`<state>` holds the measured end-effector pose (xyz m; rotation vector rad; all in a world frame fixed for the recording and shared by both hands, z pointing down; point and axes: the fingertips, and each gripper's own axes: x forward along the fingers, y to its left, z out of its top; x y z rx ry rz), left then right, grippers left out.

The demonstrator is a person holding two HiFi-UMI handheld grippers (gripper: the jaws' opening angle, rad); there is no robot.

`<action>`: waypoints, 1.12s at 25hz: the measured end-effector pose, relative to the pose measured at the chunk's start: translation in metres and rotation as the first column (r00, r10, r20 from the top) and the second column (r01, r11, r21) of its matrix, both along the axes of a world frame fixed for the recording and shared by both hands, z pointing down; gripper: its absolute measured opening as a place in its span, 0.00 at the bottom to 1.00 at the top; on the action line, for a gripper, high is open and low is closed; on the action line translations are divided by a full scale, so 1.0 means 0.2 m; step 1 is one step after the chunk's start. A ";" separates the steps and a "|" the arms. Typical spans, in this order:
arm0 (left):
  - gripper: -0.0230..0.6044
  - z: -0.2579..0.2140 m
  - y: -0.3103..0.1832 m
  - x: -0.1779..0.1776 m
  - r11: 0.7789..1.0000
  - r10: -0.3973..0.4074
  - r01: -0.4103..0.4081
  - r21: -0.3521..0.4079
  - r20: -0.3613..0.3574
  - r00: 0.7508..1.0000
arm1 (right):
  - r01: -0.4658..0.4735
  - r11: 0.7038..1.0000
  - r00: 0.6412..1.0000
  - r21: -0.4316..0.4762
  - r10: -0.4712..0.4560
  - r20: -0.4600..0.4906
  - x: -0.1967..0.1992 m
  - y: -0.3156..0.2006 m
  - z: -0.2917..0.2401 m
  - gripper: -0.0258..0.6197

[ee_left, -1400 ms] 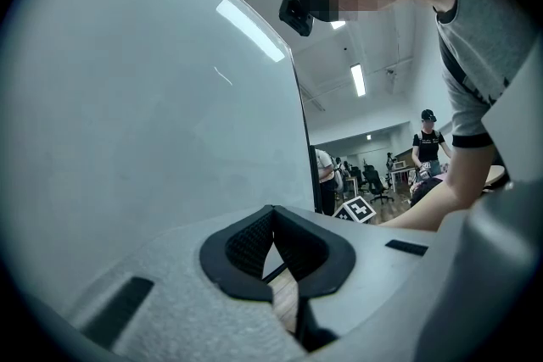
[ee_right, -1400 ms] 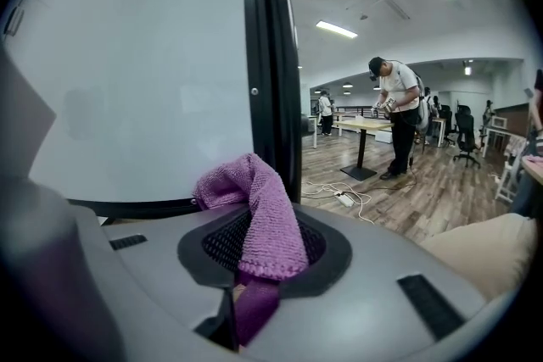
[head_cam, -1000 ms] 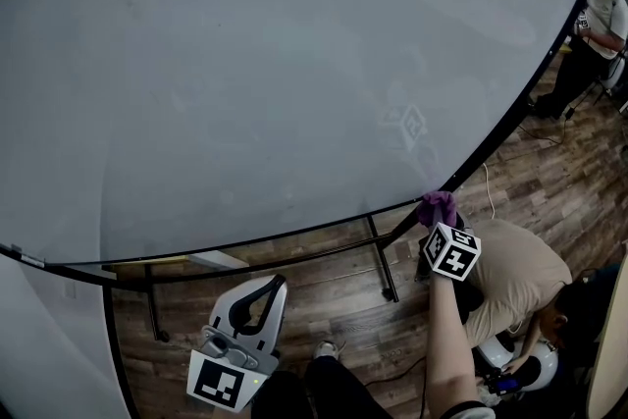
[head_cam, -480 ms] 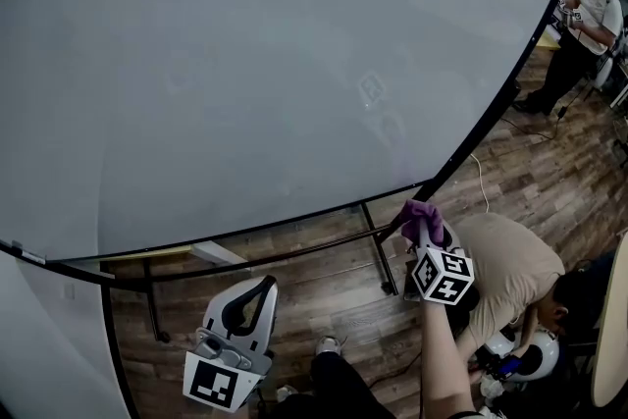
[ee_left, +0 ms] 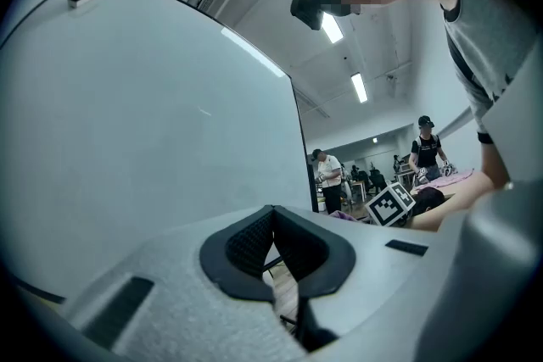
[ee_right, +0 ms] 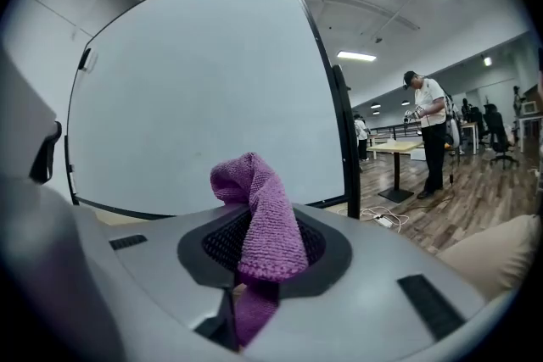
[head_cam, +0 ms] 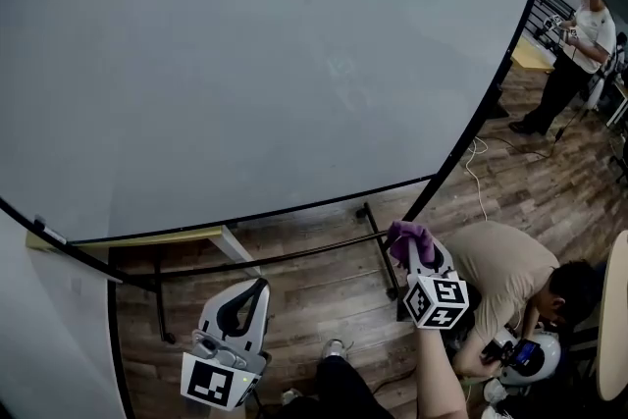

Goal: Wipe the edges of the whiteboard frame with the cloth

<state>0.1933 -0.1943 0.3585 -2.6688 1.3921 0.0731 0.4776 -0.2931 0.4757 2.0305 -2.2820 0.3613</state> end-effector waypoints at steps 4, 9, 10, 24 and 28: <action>0.06 -0.07 0.16 -0.12 0.999 -0.033 0.033 0.035 -0.008 0.999 | 0.052 0.997 0.999 0.051 -0.052 -0.008 -0.16 0.17 -0.14 0.16; 0.06 -0.11 0.38 -0.27 0.997 -0.069 0.069 0.044 -0.015 0.998 | 0.120 0.987 0.993 0.107 -0.117 -0.034 -0.37 0.41 -0.30 0.16; 0.06 -0.12 0.42 -0.30 0.996 -0.076 0.077 0.046 -0.016 0.997 | 0.130 0.984 0.991 0.117 -0.128 -0.031 -0.40 0.46 -0.33 0.16; 0.06 -0.22 0.83 -0.53 0.992 -0.111 0.113 0.063 -0.025 0.993 | 0.259 0.947 0.966 0.189 -0.252 -0.060 -0.75 1.00 -0.57 0.16; 0.06 -0.25 0.92 -0.57 0.992 -0.107 0.109 0.070 -0.025 0.994 | 0.298 0.931 0.954 0.209 -0.286 -0.090 -0.85 1.13 -0.63 0.16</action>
